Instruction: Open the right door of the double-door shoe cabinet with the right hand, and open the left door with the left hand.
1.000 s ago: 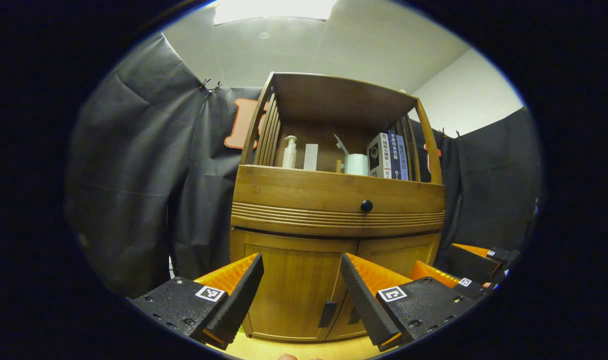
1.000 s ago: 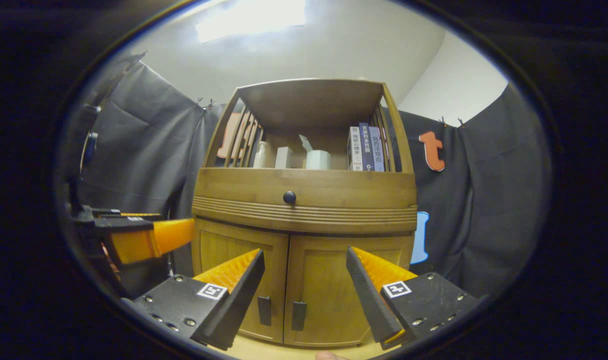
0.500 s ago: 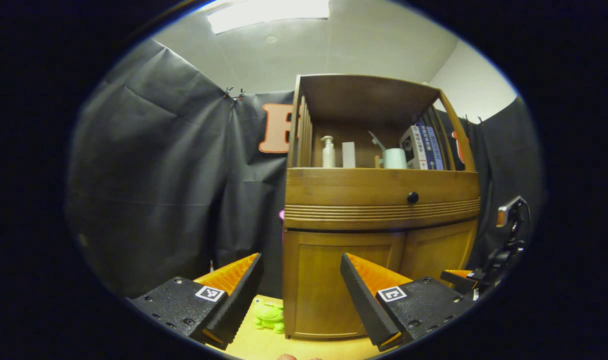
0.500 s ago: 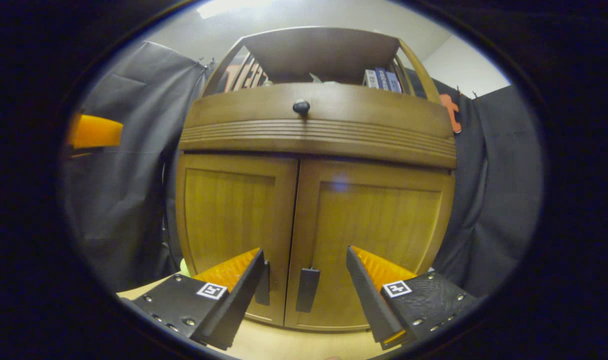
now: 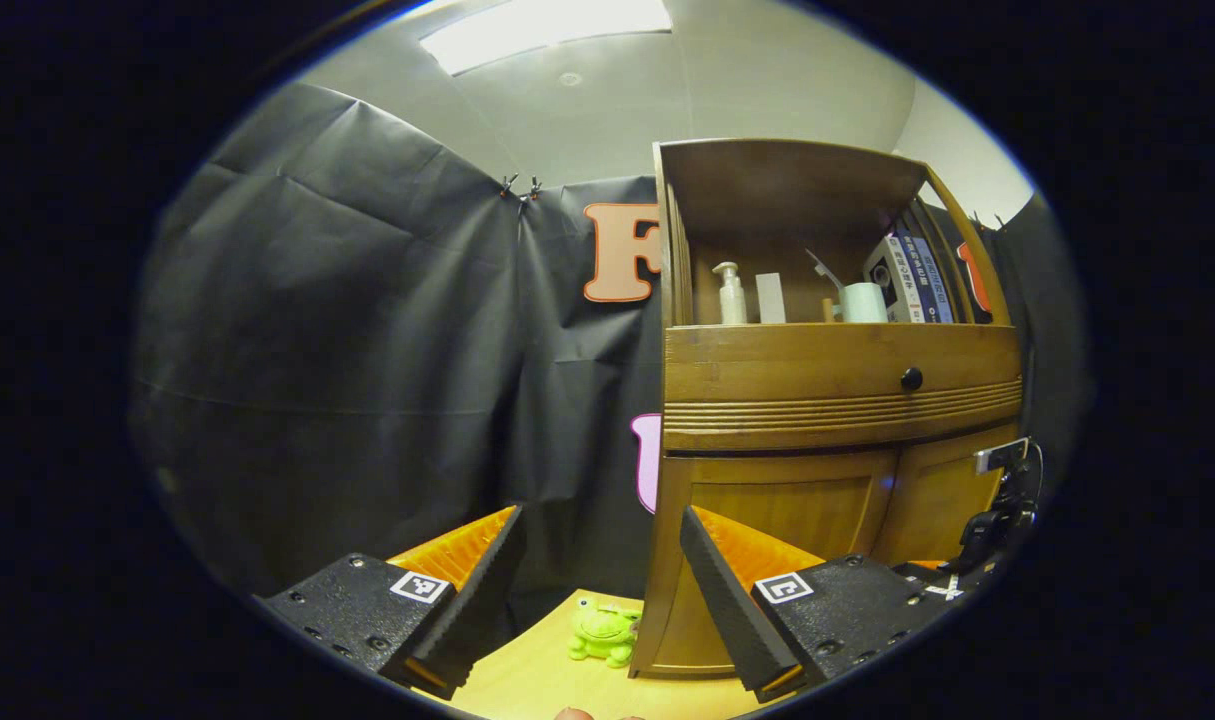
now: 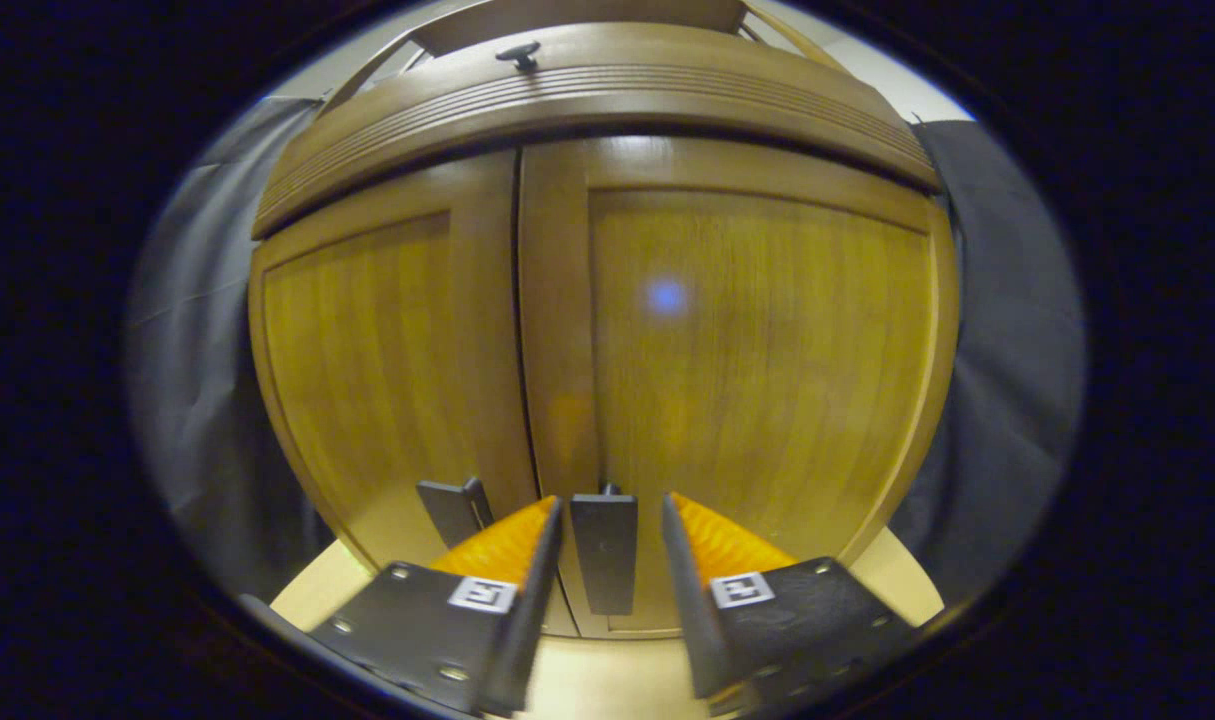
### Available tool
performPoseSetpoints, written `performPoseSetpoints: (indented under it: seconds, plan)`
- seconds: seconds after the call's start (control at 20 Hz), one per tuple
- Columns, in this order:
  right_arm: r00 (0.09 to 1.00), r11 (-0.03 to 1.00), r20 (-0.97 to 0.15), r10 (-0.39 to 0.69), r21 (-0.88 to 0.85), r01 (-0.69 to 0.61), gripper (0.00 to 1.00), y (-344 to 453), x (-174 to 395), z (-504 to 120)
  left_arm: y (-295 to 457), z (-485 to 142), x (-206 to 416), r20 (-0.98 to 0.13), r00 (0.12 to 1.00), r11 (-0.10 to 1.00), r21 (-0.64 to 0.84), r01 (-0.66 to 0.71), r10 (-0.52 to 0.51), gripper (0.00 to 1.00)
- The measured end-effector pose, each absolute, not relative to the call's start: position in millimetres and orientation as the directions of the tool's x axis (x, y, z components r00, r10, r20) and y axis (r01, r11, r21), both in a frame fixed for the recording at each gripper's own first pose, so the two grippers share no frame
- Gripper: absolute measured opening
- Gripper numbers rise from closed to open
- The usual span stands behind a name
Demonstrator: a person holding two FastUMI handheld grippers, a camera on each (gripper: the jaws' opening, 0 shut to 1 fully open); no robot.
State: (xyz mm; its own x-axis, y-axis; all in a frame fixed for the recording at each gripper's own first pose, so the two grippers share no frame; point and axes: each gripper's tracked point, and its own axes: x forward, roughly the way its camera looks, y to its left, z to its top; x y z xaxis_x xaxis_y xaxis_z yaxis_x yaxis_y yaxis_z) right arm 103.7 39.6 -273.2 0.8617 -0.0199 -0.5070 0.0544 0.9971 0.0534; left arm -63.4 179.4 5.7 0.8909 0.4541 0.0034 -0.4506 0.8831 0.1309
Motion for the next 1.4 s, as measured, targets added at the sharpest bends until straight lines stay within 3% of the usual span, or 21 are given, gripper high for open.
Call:
performPoseSetpoints:
  seconds: [0.05,0.2,0.25,0.3,0.5,0.55,0.7,0.75,1.4]
  plan:
    - [0.855,0.997,-0.518,-0.020,0.052,0.055,0.43,41,106,-276,182,6,-63,0.002,0.888,0.881,0.131,-0.455,0.459,0.95]
    - [0.853,0.995,-0.516,-0.076,0.023,0.102,0.42,38,108,-274,183,3,-62,-0.007,0.888,0.881,0.129,-0.455,0.460,0.92]
    - [0.851,0.993,-0.517,-0.092,0.016,0.117,0.30,39,110,-276,183,2,-61,-0.011,0.889,0.882,0.128,-0.453,0.458,0.92]
    - [0.856,0.992,-0.505,-0.108,0.008,0.129,0.30,39,104,-271,182,1,-62,-0.013,0.891,0.884,0.127,-0.450,0.455,0.95]
    - [0.850,0.985,-0.510,-0.132,0.033,0.172,0.27,37,99,-268,176,1,-62,-0.020,0.900,0.894,0.128,-0.429,0.435,0.92]
    - [0.850,0.983,-0.509,-0.138,0.035,0.180,0.30,37,99,-265,174,2,-63,-0.018,0.903,0.897,0.128,-0.423,0.429,0.92]
    - [0.850,0.979,-0.503,-0.158,0.033,0.202,0.30,33,100,-259,163,2,-63,-0.018,0.917,0.911,0.121,-0.395,0.399,0.92]
    - [0.850,0.979,-0.504,-0.153,0.037,0.198,0.26,32,98,-251,159,2,-62,-0.019,0.921,0.916,0.120,-0.384,0.388,0.92]
    - [0.848,0.977,-0.509,-0.147,0.060,0.206,0.27,27,103,-243,94,-9,-53,-0.049,0.973,0.970,0.102,-0.219,0.225,0.92]
